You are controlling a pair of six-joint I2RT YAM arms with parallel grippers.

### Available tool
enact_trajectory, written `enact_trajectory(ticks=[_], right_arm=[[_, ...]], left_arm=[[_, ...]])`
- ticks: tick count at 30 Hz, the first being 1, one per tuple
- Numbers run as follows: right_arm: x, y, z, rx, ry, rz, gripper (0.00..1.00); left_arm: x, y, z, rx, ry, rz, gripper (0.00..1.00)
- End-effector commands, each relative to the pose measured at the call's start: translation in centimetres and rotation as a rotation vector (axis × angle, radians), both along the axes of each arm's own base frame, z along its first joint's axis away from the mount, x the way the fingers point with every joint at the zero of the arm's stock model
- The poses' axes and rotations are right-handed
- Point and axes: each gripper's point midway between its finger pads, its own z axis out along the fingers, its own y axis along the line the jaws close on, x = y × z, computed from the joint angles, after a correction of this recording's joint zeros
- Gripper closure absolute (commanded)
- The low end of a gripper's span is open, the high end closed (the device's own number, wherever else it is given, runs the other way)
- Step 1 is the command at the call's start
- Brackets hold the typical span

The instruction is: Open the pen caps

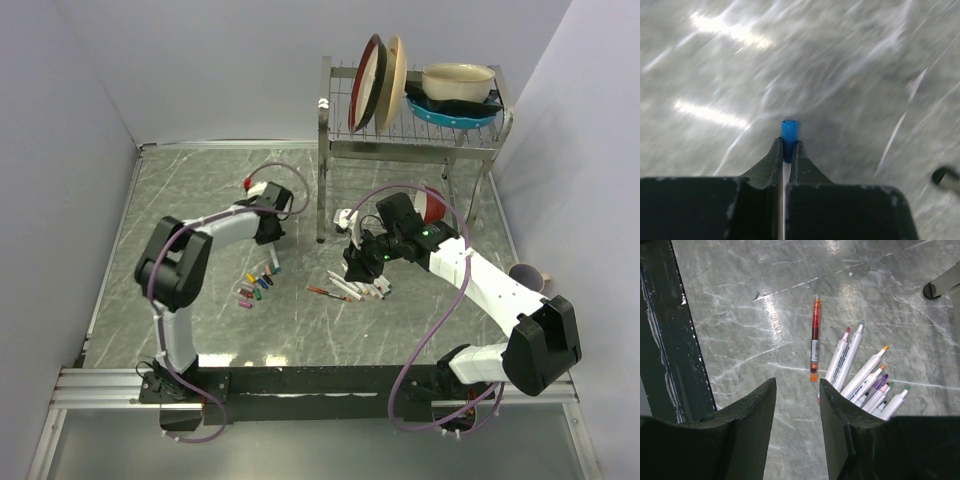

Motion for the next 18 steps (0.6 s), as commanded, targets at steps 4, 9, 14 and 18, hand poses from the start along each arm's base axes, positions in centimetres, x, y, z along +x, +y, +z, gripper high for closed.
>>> enact_trajectory(ticks=[4,9,14,18], right_arm=[[-0.6,0.4,0.5,0.036,-0.005,0.047,0.52],[-1.3,0.7,0.9,0.064,-0.004,0.081,0.51],[-3.0,2.3,2.1,0.185,0.069,0.142,0.45],[-5.9,4.5,3.1,0.352,0.256,0.260,0.37]], left_arm=[[-1.5,-1.1,8.0,-0.270,-0.241,-0.014,0.99],[-4.9,-2.0,11.8,-0.478,-0.366,-0.079,0.99],[-9.7,-4.7,16.9,-0.785,-0.572,-0.247,0.99],[-13.7,-6.4,18.3,-0.923,-0.677,-0.290,0.99]])
